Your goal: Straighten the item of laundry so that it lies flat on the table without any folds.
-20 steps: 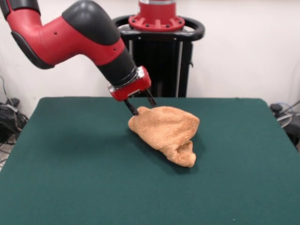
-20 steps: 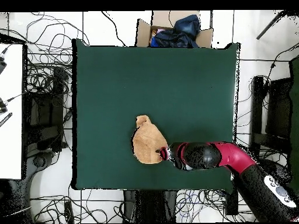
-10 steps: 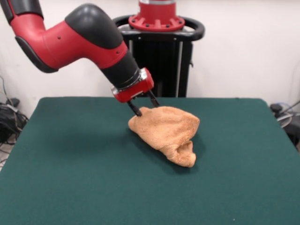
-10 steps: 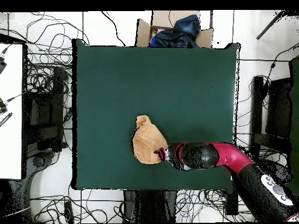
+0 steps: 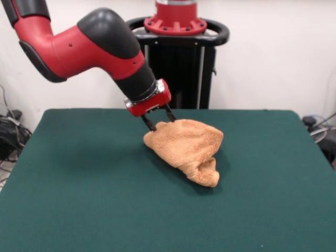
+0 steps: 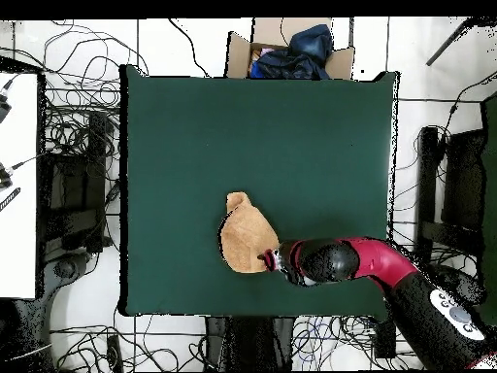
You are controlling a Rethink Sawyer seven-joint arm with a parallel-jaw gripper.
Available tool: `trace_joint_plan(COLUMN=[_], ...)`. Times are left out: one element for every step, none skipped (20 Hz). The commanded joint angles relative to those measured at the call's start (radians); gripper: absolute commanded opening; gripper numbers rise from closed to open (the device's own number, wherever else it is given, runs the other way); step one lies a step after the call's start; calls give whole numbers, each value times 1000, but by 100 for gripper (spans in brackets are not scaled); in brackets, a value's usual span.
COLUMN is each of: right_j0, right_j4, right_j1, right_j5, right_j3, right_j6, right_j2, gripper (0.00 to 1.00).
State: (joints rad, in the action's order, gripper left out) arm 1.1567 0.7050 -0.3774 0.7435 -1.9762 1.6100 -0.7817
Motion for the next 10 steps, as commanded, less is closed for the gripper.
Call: trace_joint_plan(right_j0=[-74,-77,-80,-81,-78,-82,-82,-87,-85,-83], right_j4=[118,125,132,135,133,135,135,138,135,132], right_j1=[-57,-61,-65,-67,-67,-65,-66,-59,-56,-52], right_j5=[61,59,57,59,59,54,53,44,42,42], right_j3=[132,133,133,139,138,137,137,135,134,135], right_j6=[-111,-110,-109,-112,-113,-109,-110,-102,-102,-103], right_j2=[98,98,99,99,97,98,98,101,100,99], gripper=[100,100,100,100,100,100,100,100,100,100])
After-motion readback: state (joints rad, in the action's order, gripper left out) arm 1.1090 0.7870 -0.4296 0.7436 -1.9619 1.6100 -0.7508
